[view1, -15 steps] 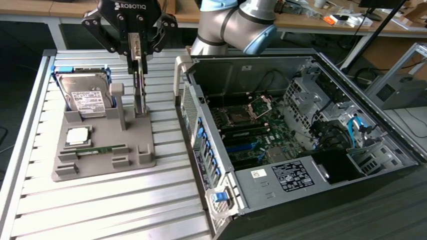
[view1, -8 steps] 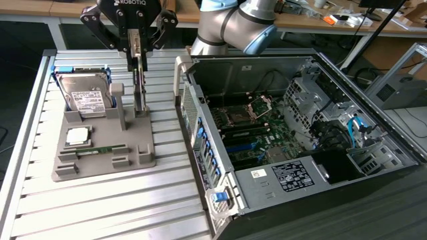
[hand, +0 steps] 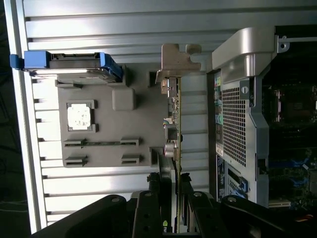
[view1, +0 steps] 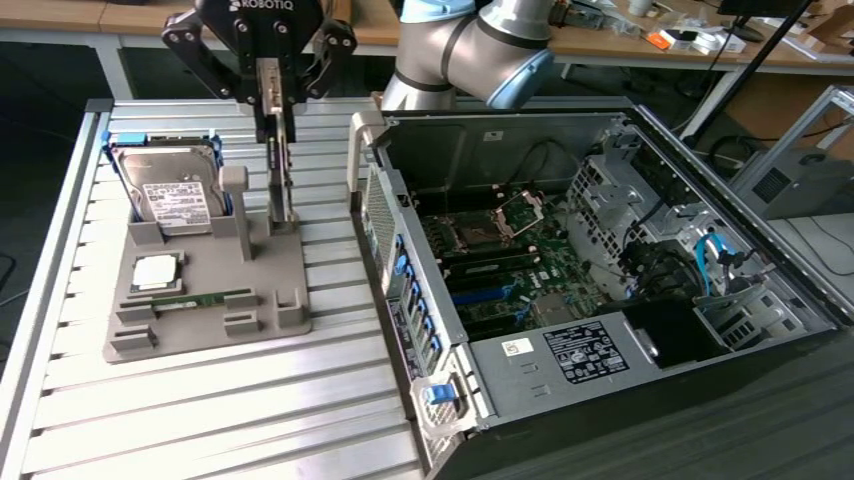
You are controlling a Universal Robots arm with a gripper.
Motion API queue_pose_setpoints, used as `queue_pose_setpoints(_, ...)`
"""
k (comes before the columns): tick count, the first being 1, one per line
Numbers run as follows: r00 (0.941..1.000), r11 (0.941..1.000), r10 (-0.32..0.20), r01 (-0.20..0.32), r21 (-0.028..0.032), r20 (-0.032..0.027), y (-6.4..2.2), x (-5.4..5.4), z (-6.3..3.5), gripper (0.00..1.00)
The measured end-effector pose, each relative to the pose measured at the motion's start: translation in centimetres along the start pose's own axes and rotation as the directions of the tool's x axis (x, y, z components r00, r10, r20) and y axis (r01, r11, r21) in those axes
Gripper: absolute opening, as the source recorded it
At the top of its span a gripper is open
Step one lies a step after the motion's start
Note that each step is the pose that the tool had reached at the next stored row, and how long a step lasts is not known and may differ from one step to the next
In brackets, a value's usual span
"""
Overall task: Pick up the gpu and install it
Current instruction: 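Pick up the gpu and move the gpu toward the slot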
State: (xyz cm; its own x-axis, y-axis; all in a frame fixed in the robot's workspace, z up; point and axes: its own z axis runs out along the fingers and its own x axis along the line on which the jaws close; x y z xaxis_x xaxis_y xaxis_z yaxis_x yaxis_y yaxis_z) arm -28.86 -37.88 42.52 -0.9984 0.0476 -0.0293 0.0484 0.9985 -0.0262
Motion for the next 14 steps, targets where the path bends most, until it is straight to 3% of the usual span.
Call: queue_pose_setpoints(14, 1.0000, 1.0000, 0.000, 0.000, 0.0004, 0.0000, 0.05, -1.1, 0.03, 0.27)
